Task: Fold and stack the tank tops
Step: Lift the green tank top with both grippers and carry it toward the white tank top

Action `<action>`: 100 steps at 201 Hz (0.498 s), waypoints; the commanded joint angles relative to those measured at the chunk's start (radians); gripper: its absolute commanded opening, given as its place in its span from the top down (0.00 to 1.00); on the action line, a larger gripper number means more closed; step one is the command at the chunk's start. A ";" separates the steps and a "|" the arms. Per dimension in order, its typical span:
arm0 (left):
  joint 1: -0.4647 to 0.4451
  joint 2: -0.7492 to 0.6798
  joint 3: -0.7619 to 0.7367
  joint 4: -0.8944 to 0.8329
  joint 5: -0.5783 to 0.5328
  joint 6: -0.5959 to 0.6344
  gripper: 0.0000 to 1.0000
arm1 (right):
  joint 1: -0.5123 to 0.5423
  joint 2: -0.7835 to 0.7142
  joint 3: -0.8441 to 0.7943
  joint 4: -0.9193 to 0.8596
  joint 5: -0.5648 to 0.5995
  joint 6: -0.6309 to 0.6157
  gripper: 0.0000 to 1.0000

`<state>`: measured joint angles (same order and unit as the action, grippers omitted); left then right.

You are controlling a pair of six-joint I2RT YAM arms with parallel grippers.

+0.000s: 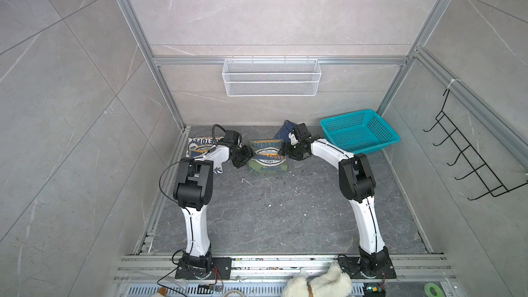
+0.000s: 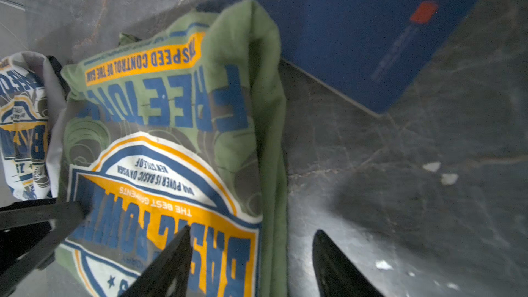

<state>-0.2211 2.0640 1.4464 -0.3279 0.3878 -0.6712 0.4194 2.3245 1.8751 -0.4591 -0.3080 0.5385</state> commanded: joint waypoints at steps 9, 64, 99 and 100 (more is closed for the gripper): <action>-0.015 0.037 0.021 0.025 0.044 -0.010 0.34 | 0.004 0.052 -0.027 0.049 -0.059 0.044 0.37; -0.035 0.066 0.032 0.034 0.041 -0.023 0.52 | 0.021 0.096 -0.037 0.065 -0.091 0.101 0.51; -0.035 0.073 0.034 0.038 0.039 -0.025 0.66 | 0.048 0.111 -0.032 0.079 -0.102 0.107 0.67; -0.034 0.074 0.034 0.037 0.038 -0.025 0.67 | 0.050 0.110 -0.032 0.078 -0.102 0.107 0.68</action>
<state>-0.2493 2.1212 1.4567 -0.2955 0.4065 -0.6937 0.4374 2.3844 1.8530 -0.3607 -0.3935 0.6319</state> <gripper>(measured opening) 0.387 0.372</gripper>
